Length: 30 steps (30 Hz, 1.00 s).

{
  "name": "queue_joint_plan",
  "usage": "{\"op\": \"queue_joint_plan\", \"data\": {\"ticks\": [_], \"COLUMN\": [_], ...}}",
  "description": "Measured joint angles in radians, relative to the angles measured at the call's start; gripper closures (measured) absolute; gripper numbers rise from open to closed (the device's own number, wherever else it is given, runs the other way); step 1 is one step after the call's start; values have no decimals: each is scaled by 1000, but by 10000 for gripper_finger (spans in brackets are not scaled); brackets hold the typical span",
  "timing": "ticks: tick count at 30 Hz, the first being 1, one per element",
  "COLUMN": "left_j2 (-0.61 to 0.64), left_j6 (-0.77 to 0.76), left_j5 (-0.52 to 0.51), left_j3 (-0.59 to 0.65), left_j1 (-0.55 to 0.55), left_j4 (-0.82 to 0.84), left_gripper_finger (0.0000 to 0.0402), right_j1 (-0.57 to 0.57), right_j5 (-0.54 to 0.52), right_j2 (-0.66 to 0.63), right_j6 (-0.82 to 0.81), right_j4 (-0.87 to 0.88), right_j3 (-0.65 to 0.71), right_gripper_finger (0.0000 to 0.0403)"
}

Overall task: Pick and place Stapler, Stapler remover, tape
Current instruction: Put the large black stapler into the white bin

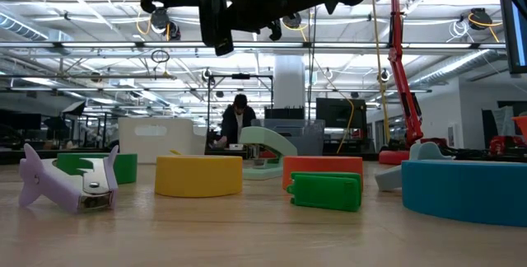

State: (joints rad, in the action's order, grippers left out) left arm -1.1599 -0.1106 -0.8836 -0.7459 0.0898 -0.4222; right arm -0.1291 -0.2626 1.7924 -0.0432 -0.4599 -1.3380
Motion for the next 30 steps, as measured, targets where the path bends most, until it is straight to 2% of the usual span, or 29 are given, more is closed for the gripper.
{"op": "queue_joint_plan", "data": {"ticks": [10, 16, 21, 30], "left_j2": [0, -1, -1, 42], "left_j6": [-67, -75, -75, 52], "left_j5": [3, 6, 1, -137], "left_j3": [0, 1, 1, 2], "left_j1": [-12, -12, -11, -14], "left_j4": [-2, 2, 4, 13], "left_gripper_finger": [255, 259, 260, 260], "right_j1": [0, 0, 0, -8], "right_j5": [-28, -21, -22, -14], "right_j2": [0, 0, 0, 0], "right_j6": [1, -9, 0, -34], "right_j4": [-6, -23, -22, 54], "right_j3": [0, -1, -2, -2], "right_gripper_finger": [370, 326, 312, 276]}}
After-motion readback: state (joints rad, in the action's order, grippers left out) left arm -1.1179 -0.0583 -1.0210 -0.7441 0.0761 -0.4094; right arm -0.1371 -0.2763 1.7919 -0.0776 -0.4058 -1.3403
